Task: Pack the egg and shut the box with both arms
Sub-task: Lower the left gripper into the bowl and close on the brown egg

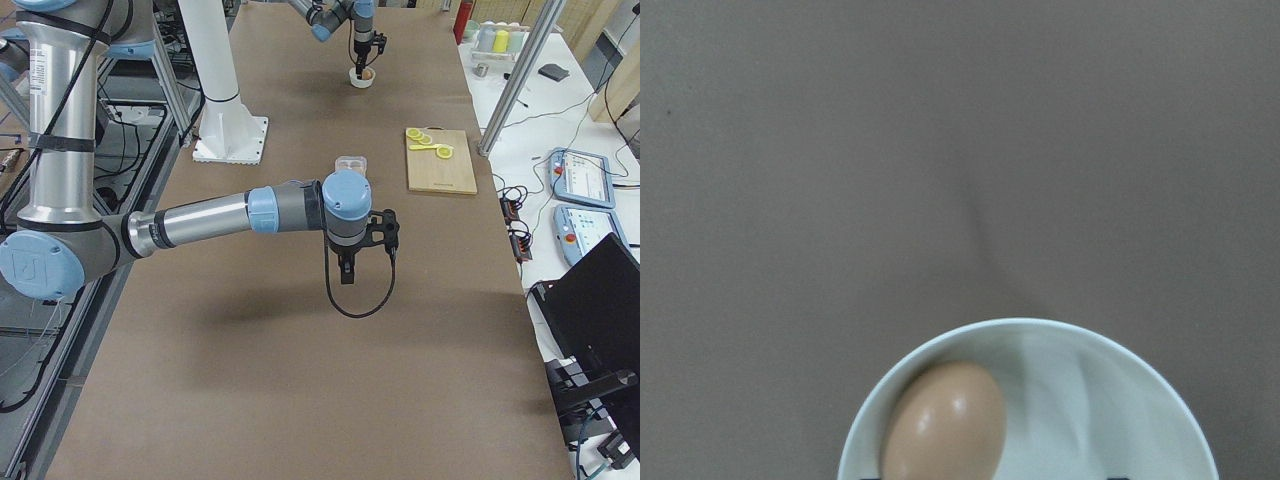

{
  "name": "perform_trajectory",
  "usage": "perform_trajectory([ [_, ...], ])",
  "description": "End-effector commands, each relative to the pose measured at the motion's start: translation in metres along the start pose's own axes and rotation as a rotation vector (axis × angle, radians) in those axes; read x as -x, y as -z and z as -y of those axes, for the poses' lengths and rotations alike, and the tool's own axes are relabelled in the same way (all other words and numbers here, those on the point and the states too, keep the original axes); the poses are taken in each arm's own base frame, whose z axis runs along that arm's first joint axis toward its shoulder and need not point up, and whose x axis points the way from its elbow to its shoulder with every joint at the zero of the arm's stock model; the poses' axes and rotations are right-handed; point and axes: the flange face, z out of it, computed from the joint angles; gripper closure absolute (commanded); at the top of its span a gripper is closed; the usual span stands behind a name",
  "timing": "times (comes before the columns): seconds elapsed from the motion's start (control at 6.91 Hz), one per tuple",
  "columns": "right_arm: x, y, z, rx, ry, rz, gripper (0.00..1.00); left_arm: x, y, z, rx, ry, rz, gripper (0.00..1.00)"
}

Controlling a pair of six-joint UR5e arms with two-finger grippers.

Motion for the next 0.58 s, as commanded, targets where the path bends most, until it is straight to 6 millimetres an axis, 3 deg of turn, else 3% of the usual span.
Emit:
perform_trajectory([
  [0.0, 0.004, 0.002, 0.000, -0.003, -0.010, 0.009, 0.00, 0.005, -0.002, -0.005, 0.006, -0.007, 0.004, 0.19],
  [0.43, 0.005, 0.003, 0.000, -0.005, -0.009, 0.009, 0.00, 0.017, -0.011, -0.014, 0.026, -0.065, 0.019, 0.19],
])
